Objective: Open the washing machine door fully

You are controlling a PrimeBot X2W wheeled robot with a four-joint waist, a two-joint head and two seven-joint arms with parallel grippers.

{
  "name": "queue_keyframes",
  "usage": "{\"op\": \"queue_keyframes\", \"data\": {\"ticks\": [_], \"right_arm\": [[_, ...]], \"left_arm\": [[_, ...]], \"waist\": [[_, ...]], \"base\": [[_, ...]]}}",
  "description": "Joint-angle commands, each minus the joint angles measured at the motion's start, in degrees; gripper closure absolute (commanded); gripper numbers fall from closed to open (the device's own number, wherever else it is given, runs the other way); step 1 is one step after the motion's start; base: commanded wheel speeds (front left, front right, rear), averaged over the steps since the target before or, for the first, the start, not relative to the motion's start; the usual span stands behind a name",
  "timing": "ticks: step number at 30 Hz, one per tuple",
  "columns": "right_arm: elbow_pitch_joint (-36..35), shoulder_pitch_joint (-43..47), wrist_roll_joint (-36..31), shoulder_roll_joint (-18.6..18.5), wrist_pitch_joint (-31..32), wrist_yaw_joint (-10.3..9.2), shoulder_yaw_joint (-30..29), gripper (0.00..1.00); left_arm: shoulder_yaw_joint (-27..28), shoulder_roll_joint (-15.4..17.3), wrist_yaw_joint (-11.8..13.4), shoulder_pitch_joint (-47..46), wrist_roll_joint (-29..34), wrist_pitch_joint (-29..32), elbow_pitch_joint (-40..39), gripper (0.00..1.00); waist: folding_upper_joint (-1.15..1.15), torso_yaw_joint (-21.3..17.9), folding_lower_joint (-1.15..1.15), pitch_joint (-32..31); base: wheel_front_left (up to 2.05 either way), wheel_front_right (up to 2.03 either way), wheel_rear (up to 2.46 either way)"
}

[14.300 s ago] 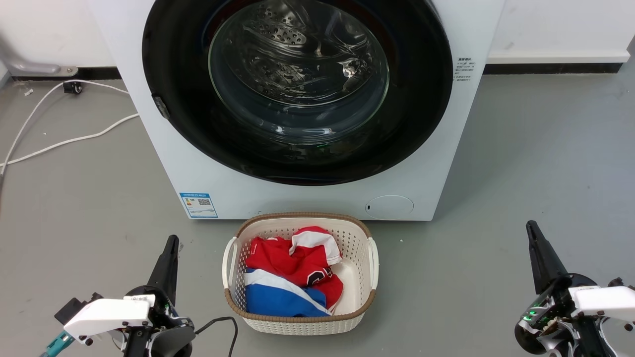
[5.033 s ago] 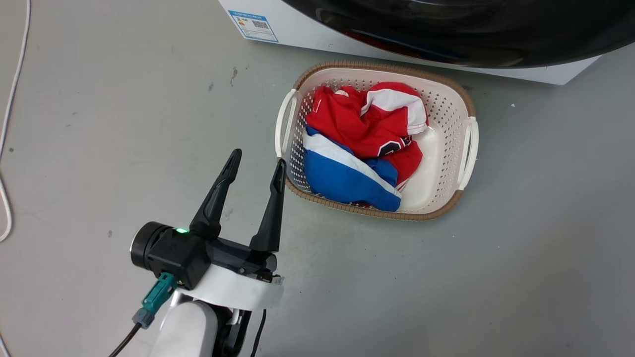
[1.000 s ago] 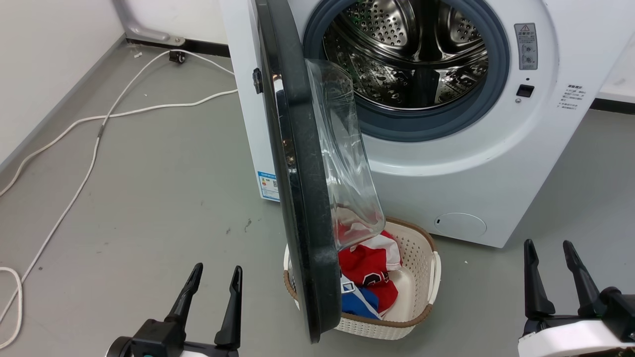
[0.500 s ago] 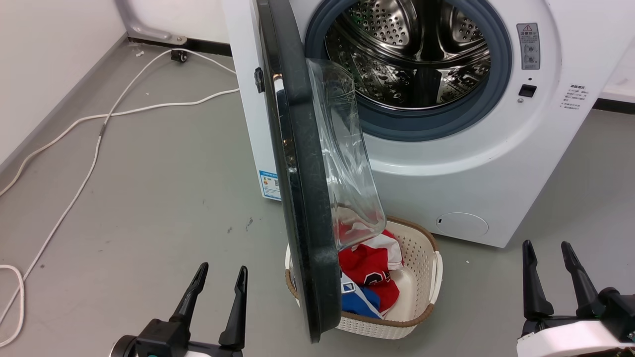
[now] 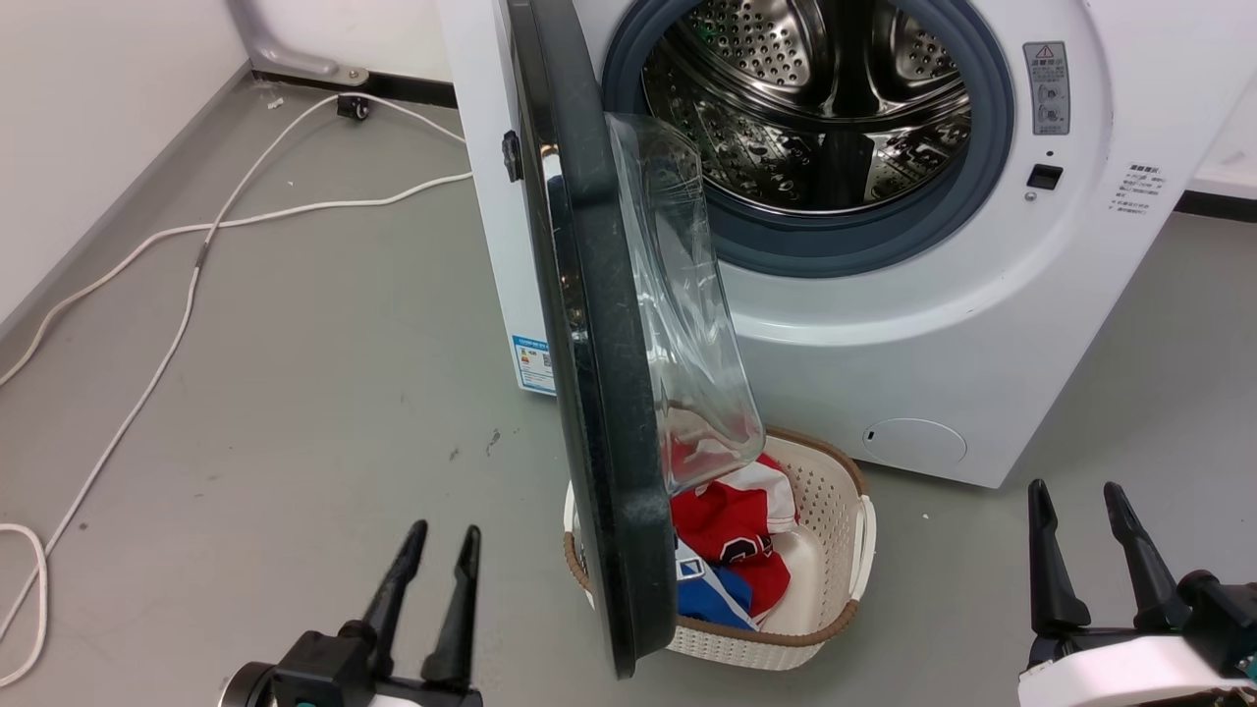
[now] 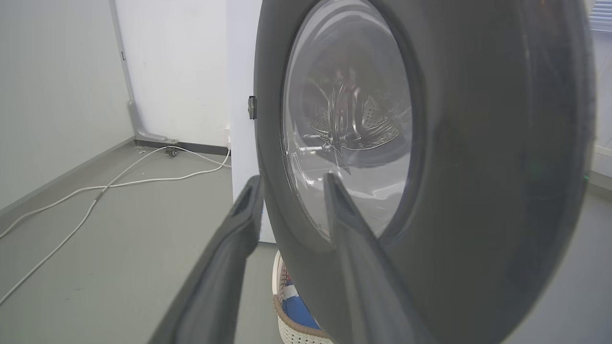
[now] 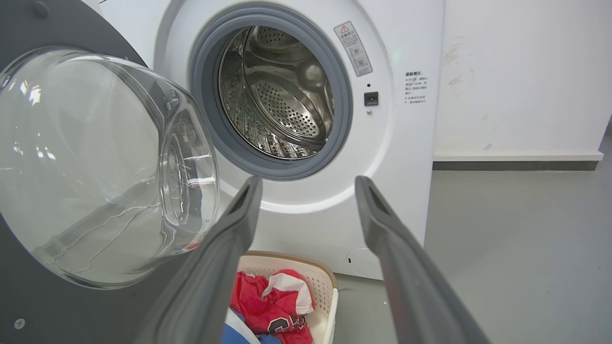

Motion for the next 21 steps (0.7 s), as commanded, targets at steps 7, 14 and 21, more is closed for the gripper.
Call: {"op": "queue_keyframes", "data": {"ticks": [7,14,21], "right_arm": [[0.28,-0.79,0.12,0.17,-0.12,-0.02,-0.16,0.0],[0.73,-1.21,-0.24,0.16,-0.12,-0.02,-0.48,0.0],[1.01,-1.36,-0.35,0.16,-0.11,-0.02,-0.33,0.0]], "left_arm": [[1.47,-0.06,-0.01,-1.93,0.08,-0.16,-3.49,1.0],[4.91,-0.08,1.37,-7.05,-2.47,-0.16,-12.15,1.0],[3.35,-0.07,1.64,-13.53,1.36,-0.15,-18.2,1.0]], "waist": [[0.0,0.24,0.0,0.03],[0.0,0.7,0.0,-0.08],[0.0,0.62,0.0,-0.48]], "base": [[0.0,0.0,0.0],[0.0,0.0,0.0],[0.0,0.0,0.0]]}}
